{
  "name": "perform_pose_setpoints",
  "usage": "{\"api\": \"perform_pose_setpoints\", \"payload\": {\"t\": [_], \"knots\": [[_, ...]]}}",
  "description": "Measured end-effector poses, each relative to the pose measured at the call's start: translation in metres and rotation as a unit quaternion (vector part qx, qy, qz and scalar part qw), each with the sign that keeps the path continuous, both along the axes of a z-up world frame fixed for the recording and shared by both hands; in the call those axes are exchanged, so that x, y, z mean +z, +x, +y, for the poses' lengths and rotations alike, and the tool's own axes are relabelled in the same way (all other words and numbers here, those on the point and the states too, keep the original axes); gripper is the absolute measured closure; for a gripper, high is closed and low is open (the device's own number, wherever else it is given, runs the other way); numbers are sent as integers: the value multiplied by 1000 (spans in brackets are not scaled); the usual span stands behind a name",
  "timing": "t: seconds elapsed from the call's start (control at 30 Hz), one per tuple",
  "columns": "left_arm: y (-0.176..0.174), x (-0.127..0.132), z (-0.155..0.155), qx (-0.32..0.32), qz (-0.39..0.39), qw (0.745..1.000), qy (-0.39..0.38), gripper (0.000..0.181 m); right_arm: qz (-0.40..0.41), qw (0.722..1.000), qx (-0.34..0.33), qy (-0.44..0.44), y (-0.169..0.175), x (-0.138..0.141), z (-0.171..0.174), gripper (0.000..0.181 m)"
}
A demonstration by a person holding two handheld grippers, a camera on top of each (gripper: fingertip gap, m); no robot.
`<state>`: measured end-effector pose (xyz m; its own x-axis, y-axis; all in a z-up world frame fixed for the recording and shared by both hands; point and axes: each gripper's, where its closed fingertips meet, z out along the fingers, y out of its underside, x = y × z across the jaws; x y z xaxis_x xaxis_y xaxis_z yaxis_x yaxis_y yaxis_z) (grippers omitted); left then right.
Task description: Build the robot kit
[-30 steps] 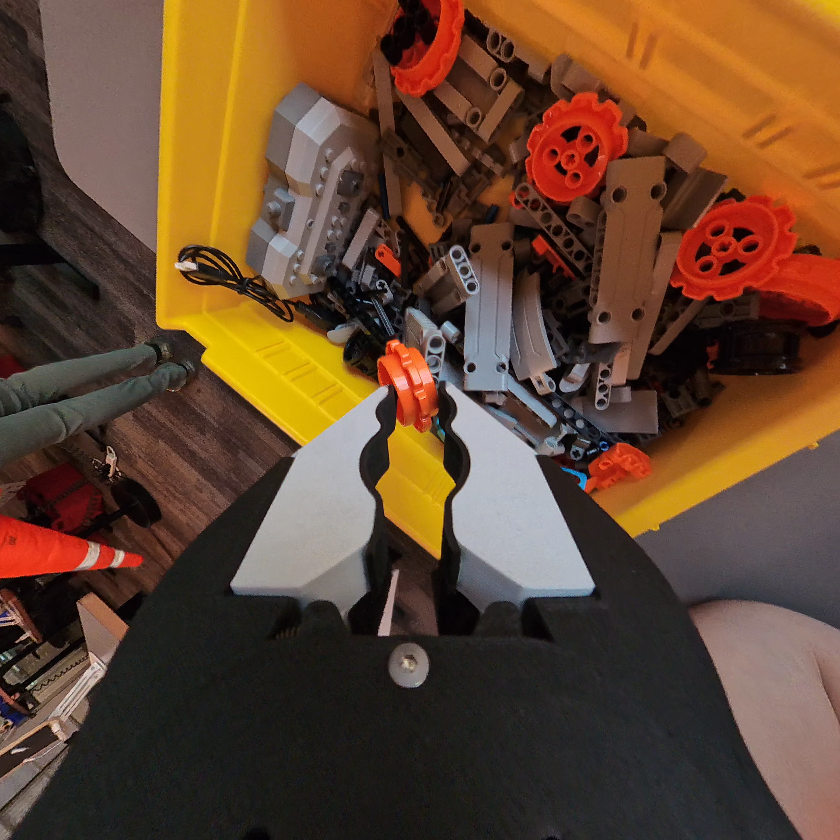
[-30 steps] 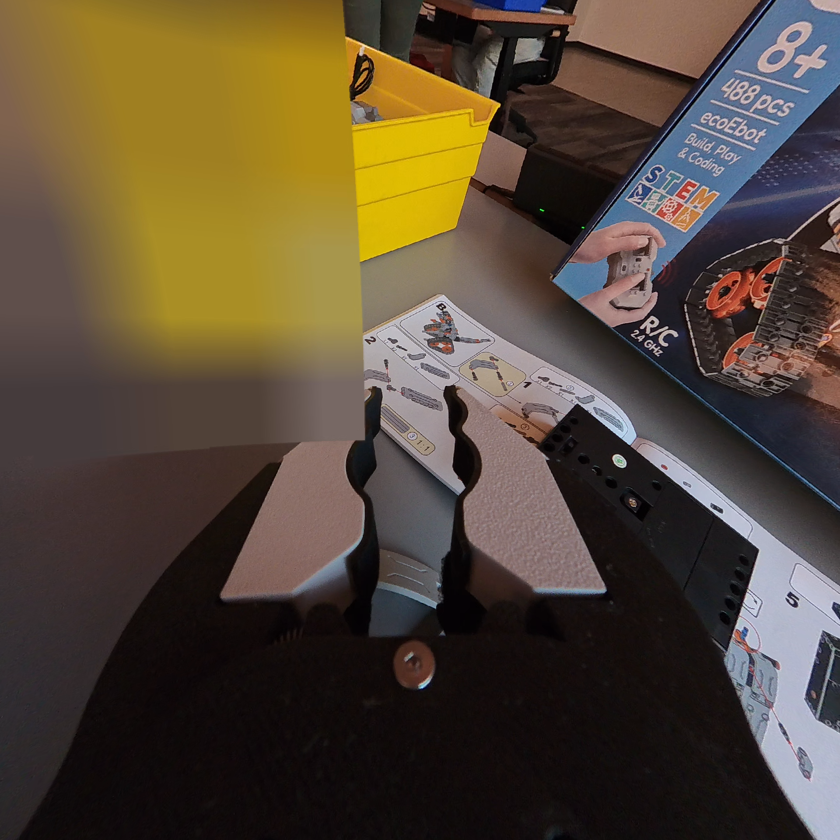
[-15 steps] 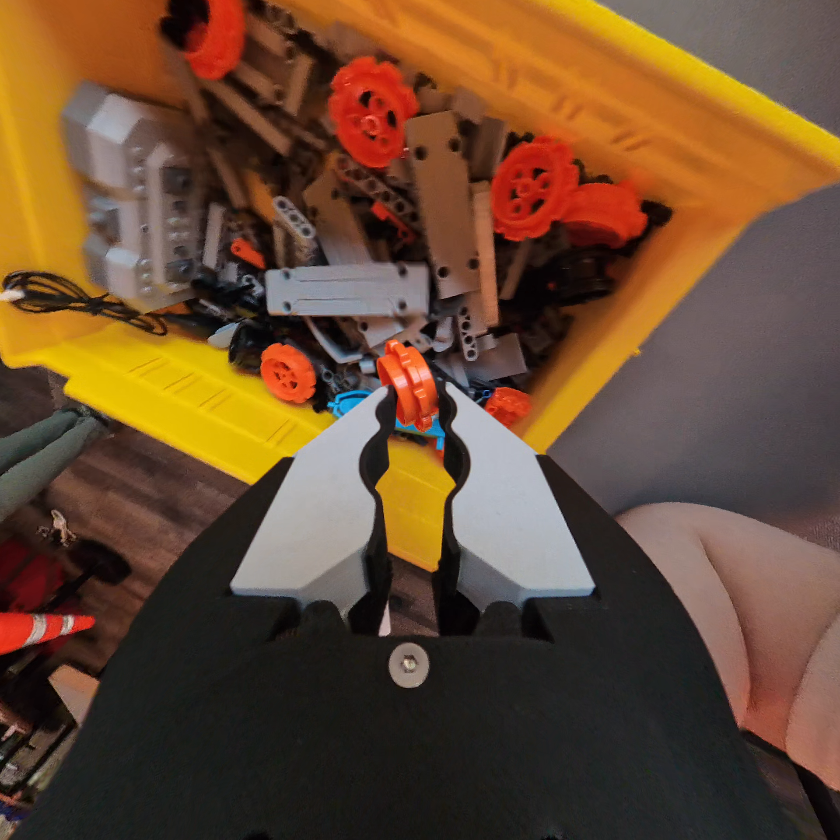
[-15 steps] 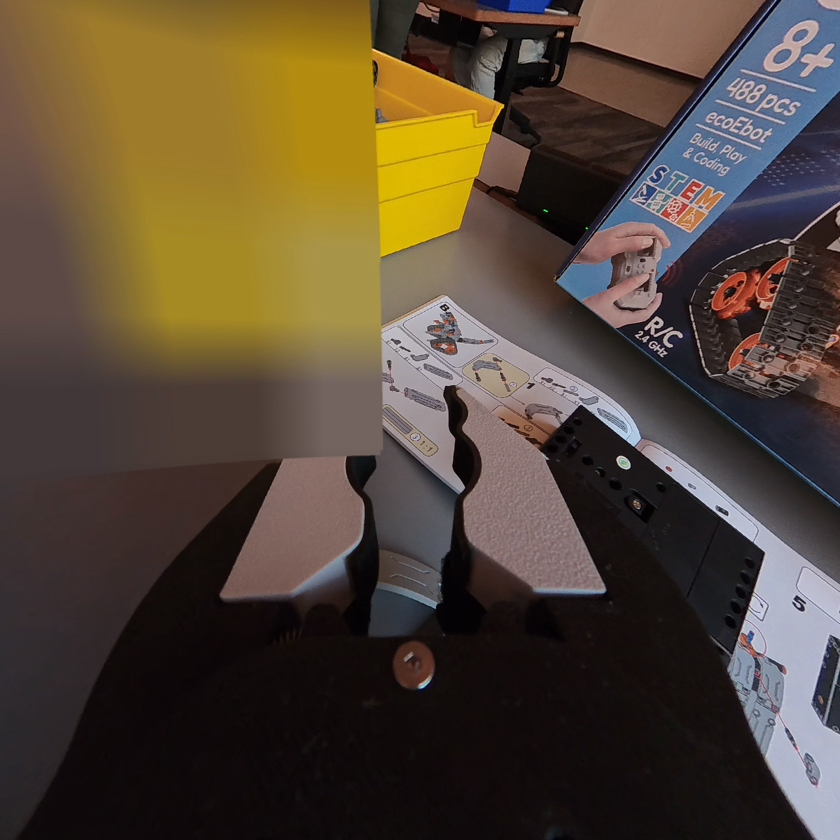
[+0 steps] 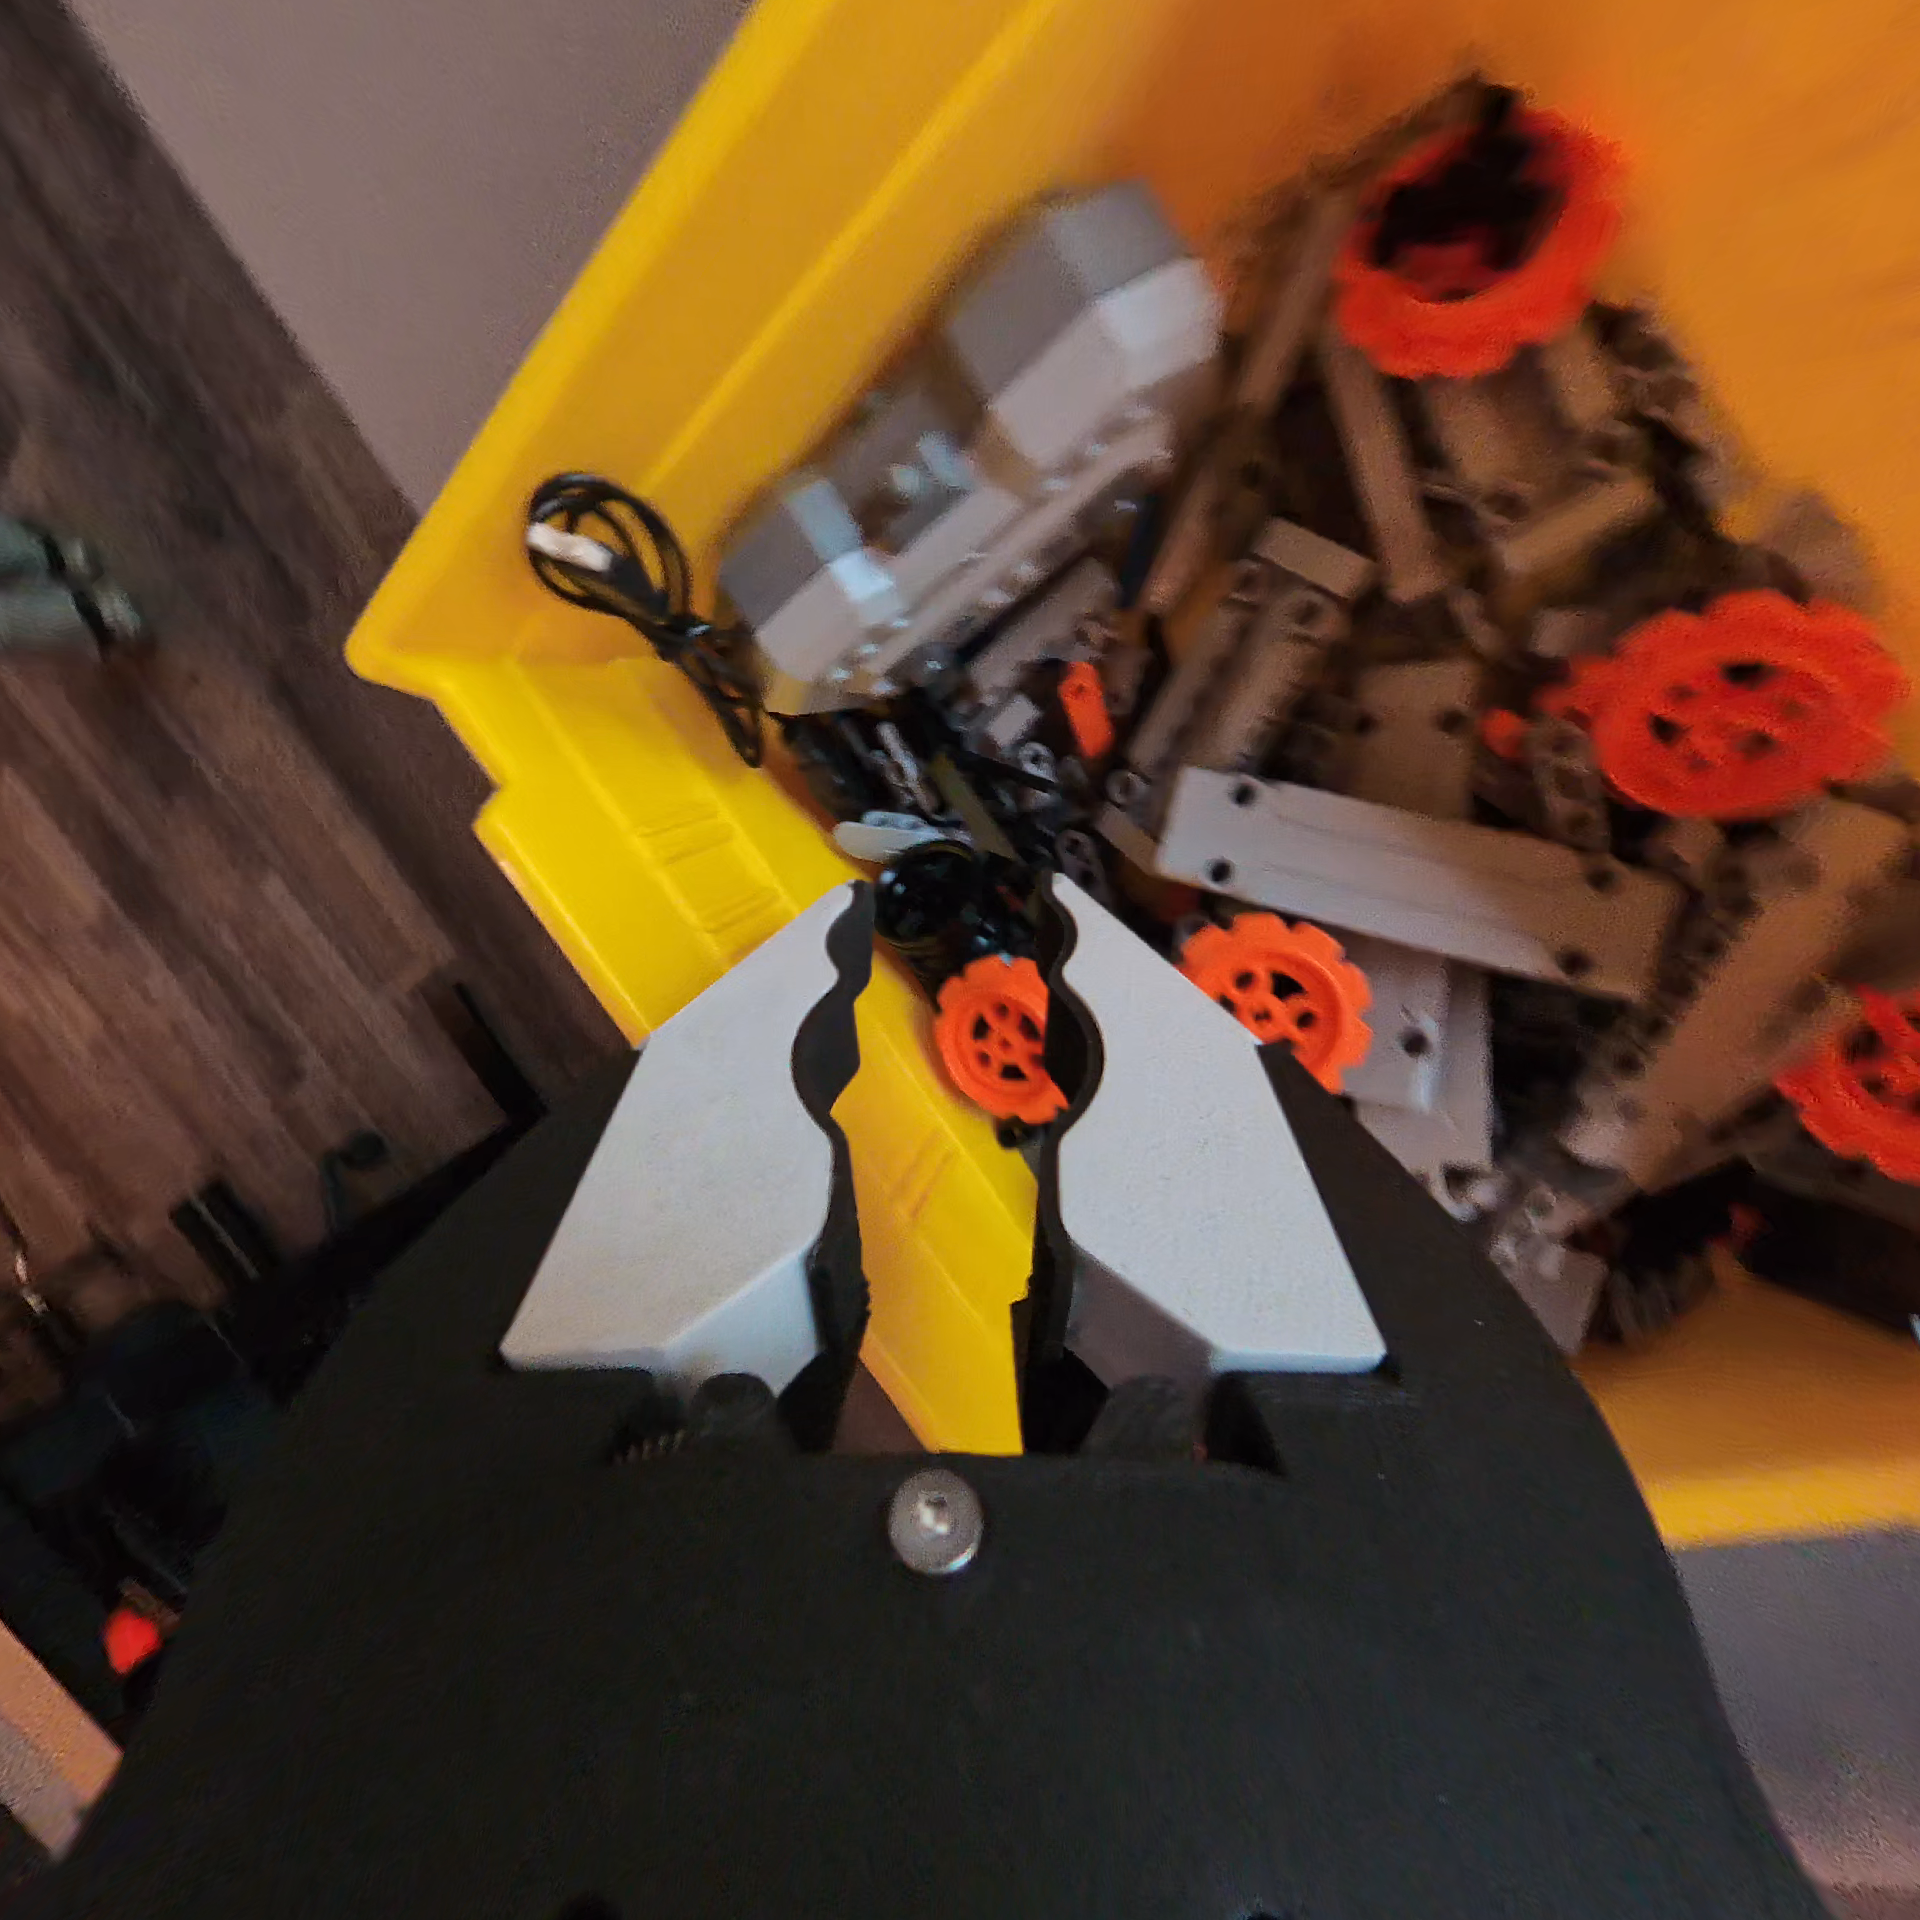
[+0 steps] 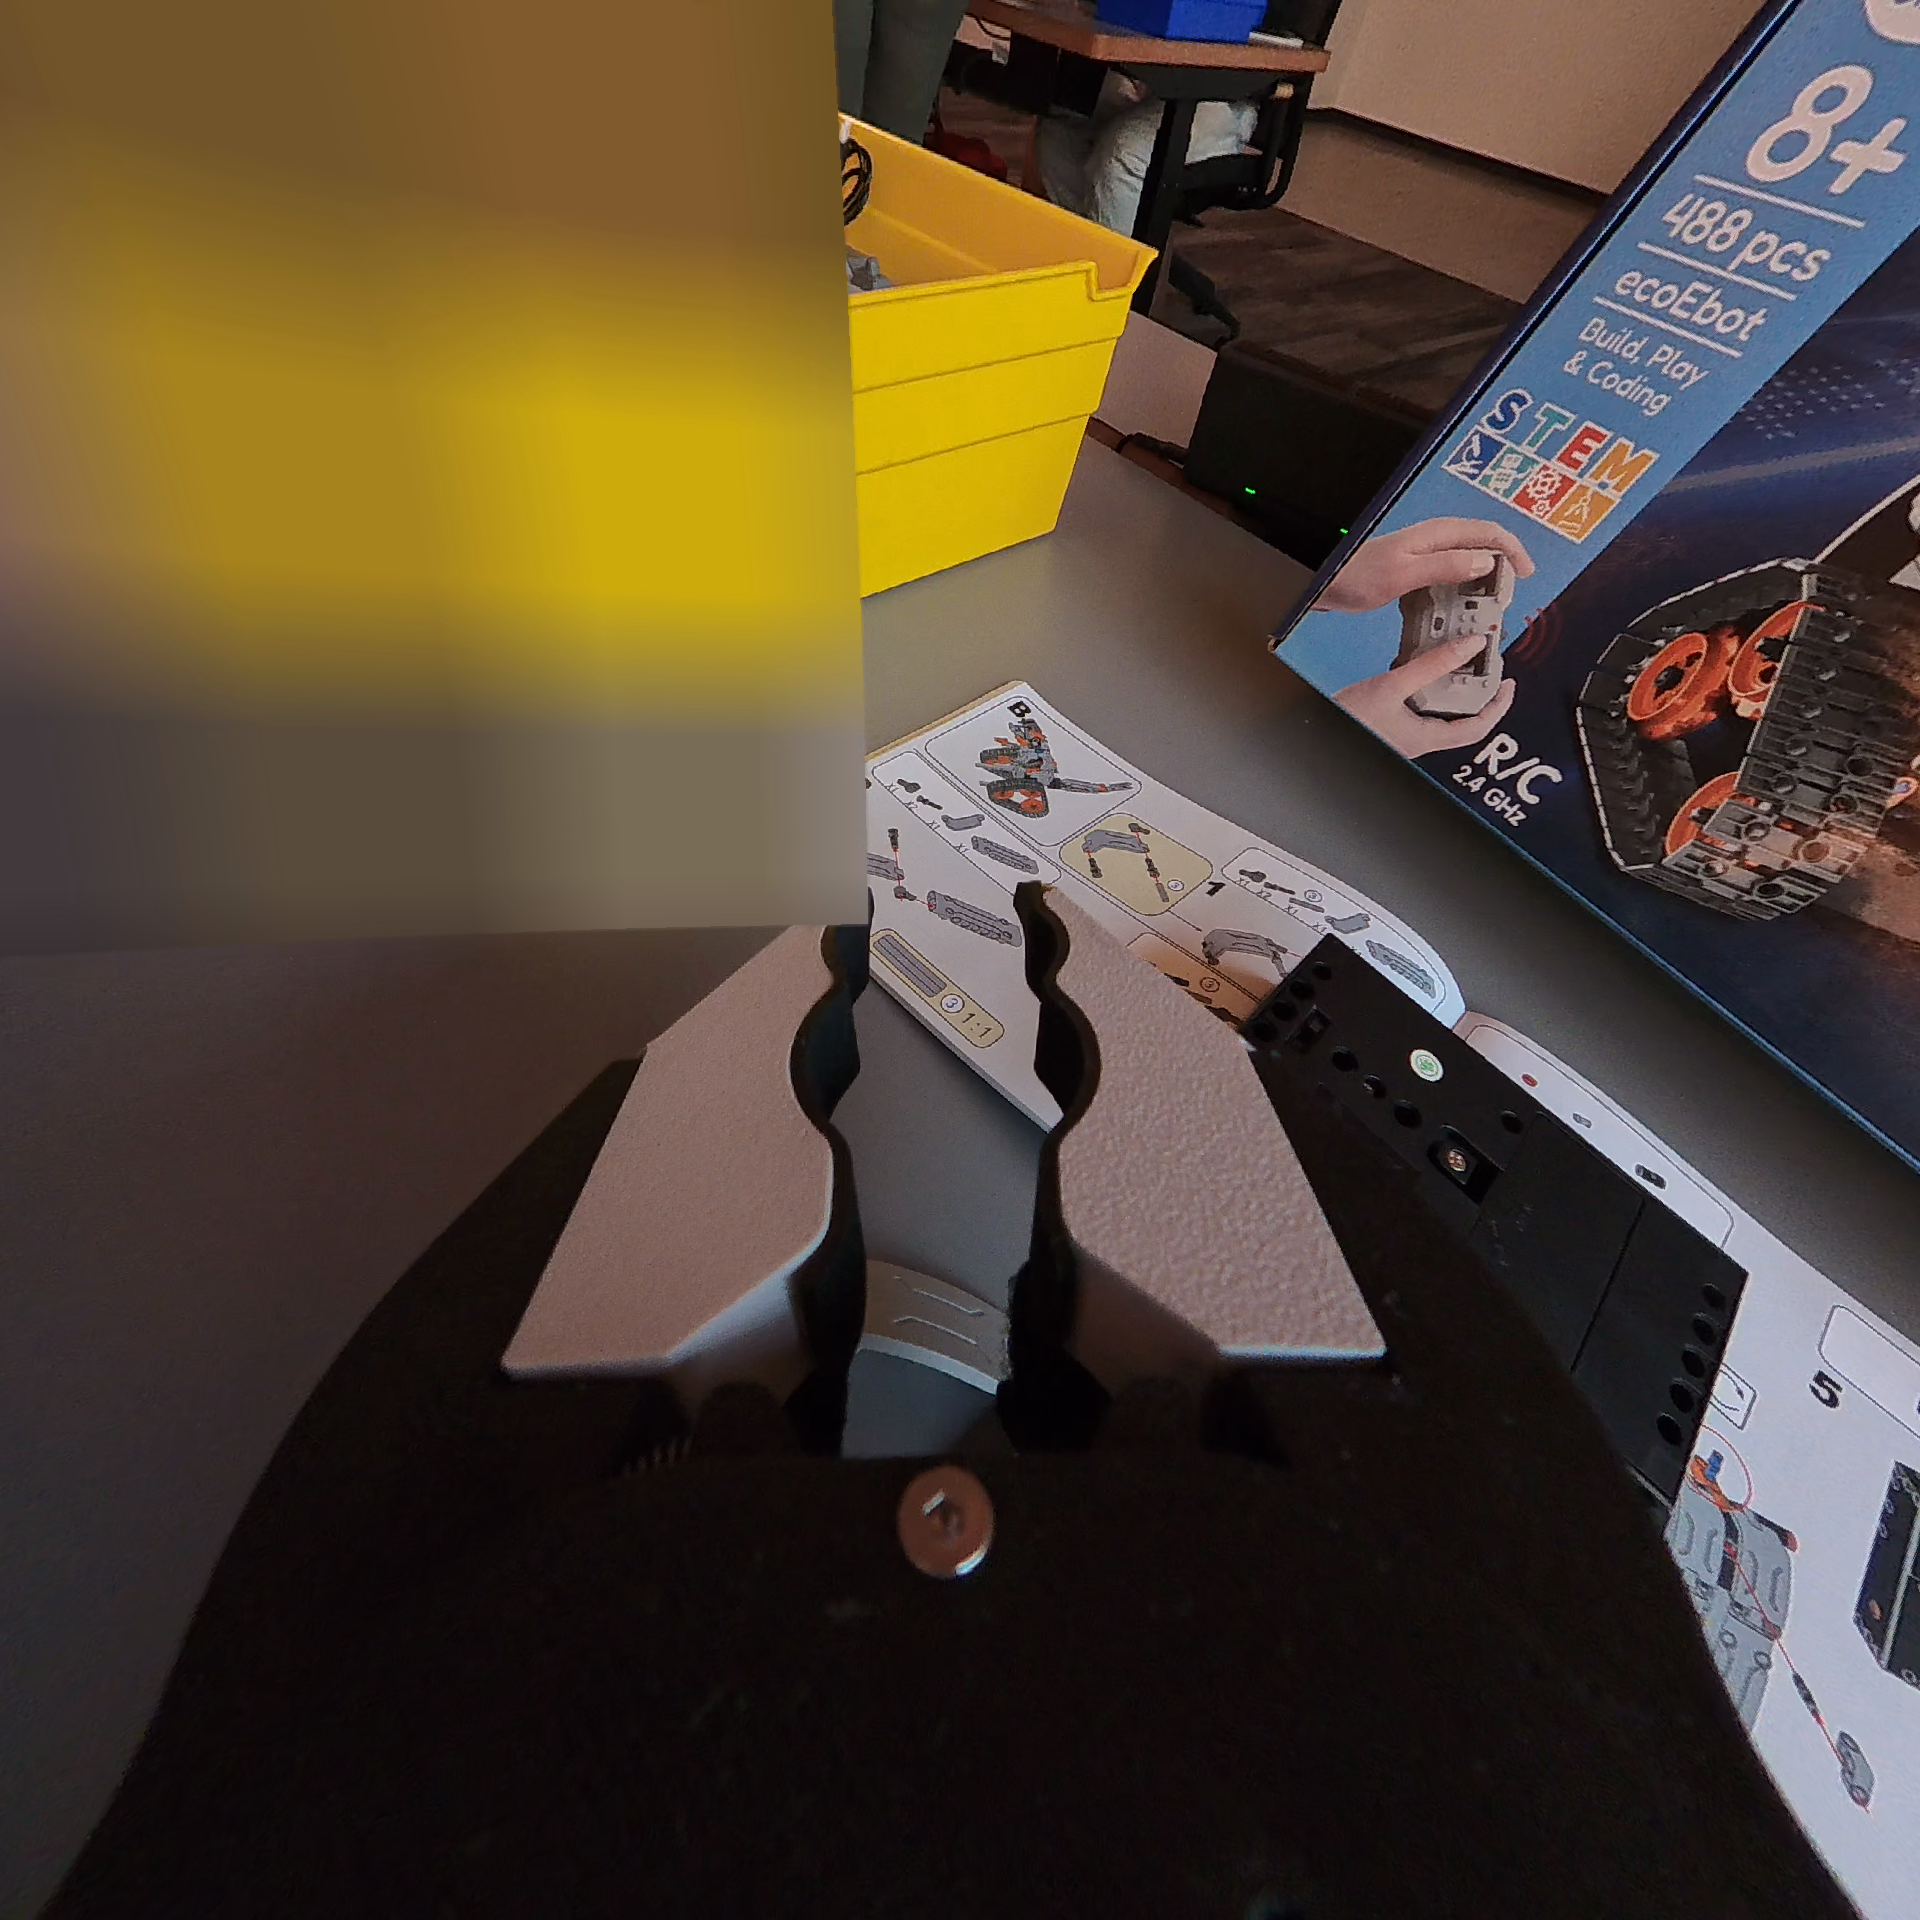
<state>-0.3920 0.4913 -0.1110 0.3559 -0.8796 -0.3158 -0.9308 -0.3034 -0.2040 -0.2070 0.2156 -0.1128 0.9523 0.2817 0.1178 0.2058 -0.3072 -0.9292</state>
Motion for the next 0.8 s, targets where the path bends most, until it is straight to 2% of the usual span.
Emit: {"api": "perform_pose_setpoints", "payload": {"t": [0.17,0.2,0.33,0.4,0.43,0.53,0.57,0.6,0.8], "knots": [[24,-28,20,69,-60,995,-37,140,3,1000,2,-2,-1,-1,0,153],[24,-34,24,80,-52,995,-34,133,2,1000,2,-1,-1,-1,0,153],[14,-50,34,82,5,997,-8,133,3,1000,3,-1,-1,0,0,153],[12,-52,30,80,15,997,-11,143,5,1000,4,-3,-1,-1,0,153],[7,-53,30,80,29,996,-7,140,5,1000,4,-3,-2,-1,0,153],[-1,-54,28,72,55,996,-3,148,3,1000,6,-2,-2,-1,0,153],[-1,-53,27,72,54,996,-5,153,2,1000,6,-2,-3,-1,-1,153],[-4,-51,28,74,59,995,-2,166,3,1000,6,-2,-3,-1,0,153],[-15,-50,13,85,67,993,-51,169,5,1000,7,-3,-3,-1,-1,153]]}}
